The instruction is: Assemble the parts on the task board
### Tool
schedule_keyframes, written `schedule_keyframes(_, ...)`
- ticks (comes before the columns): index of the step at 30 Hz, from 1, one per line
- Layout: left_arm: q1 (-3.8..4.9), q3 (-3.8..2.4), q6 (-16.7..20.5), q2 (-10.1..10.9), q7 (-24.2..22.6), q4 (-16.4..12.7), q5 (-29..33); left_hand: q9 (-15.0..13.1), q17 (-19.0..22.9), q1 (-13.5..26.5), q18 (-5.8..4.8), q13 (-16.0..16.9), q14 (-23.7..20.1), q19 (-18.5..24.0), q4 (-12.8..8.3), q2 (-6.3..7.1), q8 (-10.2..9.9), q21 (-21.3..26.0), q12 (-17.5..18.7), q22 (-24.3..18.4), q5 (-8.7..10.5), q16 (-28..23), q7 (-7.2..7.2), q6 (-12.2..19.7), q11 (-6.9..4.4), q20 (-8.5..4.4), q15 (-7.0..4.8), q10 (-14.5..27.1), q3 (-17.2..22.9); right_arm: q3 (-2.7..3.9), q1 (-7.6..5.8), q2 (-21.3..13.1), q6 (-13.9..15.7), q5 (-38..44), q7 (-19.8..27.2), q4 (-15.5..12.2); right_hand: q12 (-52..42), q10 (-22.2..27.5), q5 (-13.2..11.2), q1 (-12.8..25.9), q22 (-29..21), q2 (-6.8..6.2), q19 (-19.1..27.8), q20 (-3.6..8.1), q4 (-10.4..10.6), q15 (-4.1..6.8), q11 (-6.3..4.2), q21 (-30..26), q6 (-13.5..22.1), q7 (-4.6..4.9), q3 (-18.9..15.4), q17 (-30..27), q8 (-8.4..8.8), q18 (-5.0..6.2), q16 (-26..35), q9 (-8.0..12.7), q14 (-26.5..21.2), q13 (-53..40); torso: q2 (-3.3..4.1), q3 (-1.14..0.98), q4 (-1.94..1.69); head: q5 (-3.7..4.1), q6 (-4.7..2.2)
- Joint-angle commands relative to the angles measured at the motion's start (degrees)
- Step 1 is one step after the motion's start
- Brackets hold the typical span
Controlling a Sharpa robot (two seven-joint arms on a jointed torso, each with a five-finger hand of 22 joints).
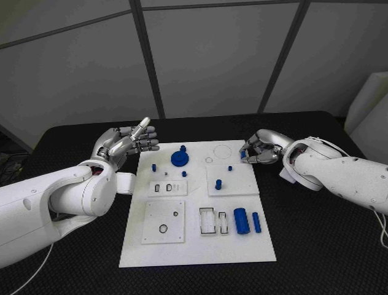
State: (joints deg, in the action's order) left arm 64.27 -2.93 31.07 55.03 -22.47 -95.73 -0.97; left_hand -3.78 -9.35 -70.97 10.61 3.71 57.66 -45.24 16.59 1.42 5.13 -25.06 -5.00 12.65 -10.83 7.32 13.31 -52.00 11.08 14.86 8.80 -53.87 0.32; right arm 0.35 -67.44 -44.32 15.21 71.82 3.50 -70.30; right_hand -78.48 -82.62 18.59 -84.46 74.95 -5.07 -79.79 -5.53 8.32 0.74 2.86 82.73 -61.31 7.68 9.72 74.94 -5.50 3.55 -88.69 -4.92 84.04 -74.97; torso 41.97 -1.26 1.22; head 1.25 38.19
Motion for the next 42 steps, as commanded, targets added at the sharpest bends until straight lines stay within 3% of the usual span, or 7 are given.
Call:
schedule_keyframes(1, 0.06, -0.05, -0.67, -0.07, -0.15, -0.01, -0.42, 0.02, -0.06, -0.61, -0.35, -0.06, -0.27, 0.41, 0.03, 0.04, -0.19, -0.12, 0.37, 0.04, 0.23, -0.39, 0.14, 0.2, 0.06, -0.09, -0.08, 0.46, -0.38, 0.01, -0.09, 0.12, 0.81, 2.12, -0.3, -0.02, -0.3, -0.25, -2.11, -0.44, 0.42, 1.21, -0.38, 0.19, -0.19, 0.47, -0.26, 0.31, -0.72, -0.26, 0.78, 12.73, -0.35, -0.37, -0.36, -0.18, 5.45, -4.62, 0.01, -0.02, 0.0, 0.01, 0.06)
schedule_keyframes(14, 0.05, -0.05, -0.72, -0.12, -0.04, 0.14, -0.42, 0.02, -0.09, -0.68, -0.35, -0.05, -0.27, 0.45, 0.02, -0.03, -0.23, -0.14, 0.4, 0.04, 0.22, -0.45, 0.15, 0.21, 0.08, -0.07, -0.07, 0.5, -0.38, 0.03, -0.08, -0.3, 6.49, 1.21, -0.58, -2.13, -0.09, -0.15, -3.02, -2.21, 0.9, 2.69, -0.68, 0.65, -2.08, 0.82, -0.57, 0.53, -1.62, -0.53, 4.28, 12.77, -0.53, -0.47, -0.37, -0.19, 5.45, -4.62, -0.07, -0.07, 0.04, -0.09, 0.15)
schedule_keyframes(21, 0.06, -0.05, -0.74, 0.03, 0.09, 0.11, -0.42, 0.02, -0.09, -0.7, -0.35, -0.05, -0.27, 0.46, 0.02, -0.05, -0.24, -0.14, 0.41, 0.04, 0.22, -0.47, 0.15, 0.21, 0.08, -0.06, -0.07, 0.51, -0.38, 0.2, -0.14, -1.74, 8.43, -0.58, -2.81, -6.79, -0.01, -0.12, -2.74, -1.53, 1.06, 2.67, -0.77, 0.62, -2.08, 0.73, -0.45, 0.61, -1.5, -0.39, 5.03, 12.82, -0.39, -0.5, -0.39, -0.12, 5.47, -4.59, -0.23, 0.12, 0.14, -0.62, 0.0)
schedule_keyframes(27, 0.09, -0.05, -0.8, 0.16, 0.16, 0.2, -0.42, 0.02, -0.1, -0.73, -0.35, -0.05, -0.27, 0.47, 0.01, -0.07, -0.24, -0.14, 0.41, 0.05, 0.22, -0.48, 0.15, 0.2, 0.08, -0.06, -0.06, 0.51, -0.38, 1.4, -0.42, -1.7, 8.45, -1.44, -7.31, -12.46, 0.05, -0.12, -3.53, -0.13, 1.19, 2.23, -0.85, 0.54, -1.7, 0.68, -0.43, 0.66, -1.5, -0.42, 5.31, 12.75, -0.3, -0.52, -0.36, -0.07, 5.45, -4.58, -0.55, 0.4, 0.22, -1.51, 0.24)
schedule_keyframes(31, 0.13, -0.05, -0.86, -0.26, 0.26, 1.03, -0.42, 0.01, -0.11, -0.75, -0.35, -0.05, -0.26, 0.48, 0.01, -0.07, -0.25, -0.14, 0.41, 0.05, 0.22, -0.49, 0.14, 0.19, 0.07, -0.06, -0.06, 0.51, -0.38, 1.72, -1.01, 0.97, 7.64, -1.63, -11.83, -15.2, 0.32, 0.03, -4.39, 0.1, 1.29, 2.15, -0.92, 0.56, -1.92, 0.74, -0.52, 0.7, -1.77, -0.55, 5.76, 12.61, -0.42, -0.54, -0.3, -0.12, 5.42, -4.38, -0.75, 0.6, 0.33, -2.03, 0.74)
schedule_keyframes(38, 0.17, -0.06, -0.89, -1.2, 0.35, 2.33, -0.41, 0.01, -0.12, -0.75, -0.34, -0.04, -0.25, 0.49, 0.02, -0.08, -0.24, -0.14, 0.4, 0.05, 0.23, -0.5, 0.12, 0.17, 0.07, -0.05, -0.06, 0.49, -0.39, 1.75, -1.24, 6.86, 6.7, 1.07, -17.24, -15.84, 0.63, 0.22, -4.41, 0.07, 1.31, 2.23, -0.94, 0.59, -2.08, 0.79, -0.58, 0.71, -1.95, -0.62, 6.02, 12.44, -0.51, -0.54, -0.22, -0.16, 5.38, -4.11, -0.99, 0.97, 0.11, -2.94, 1.33)
schedule_keyframes(42, 0.19, -0.06, -0.9, -1.22, 0.28, 2.46, -0.41, 0.01, -0.12, -0.75, -0.34, -0.04, -0.25, 0.49, 0.02, -0.08, -0.24, -0.14, 0.4, 0.05, 0.23, -0.5, 0.12, 0.17, 0.07, -0.05, -0.06, 0.49, -0.39, 1.38, -1.22, 9.84, 5.93, 2.98, -19.04, -15.41, 0.88, 0.37, -4.56, 0.29, 1.31, 2.01, -0.94, 0.61, -2.13, 0.81, -0.6, 0.7, -1.99, -0.63, 6.04, 12.37, -0.54, -0.53, -0.19, -0.17, 5.36, -3.91, -1.01, 0.87, 0.26, -3.62, 1.62)
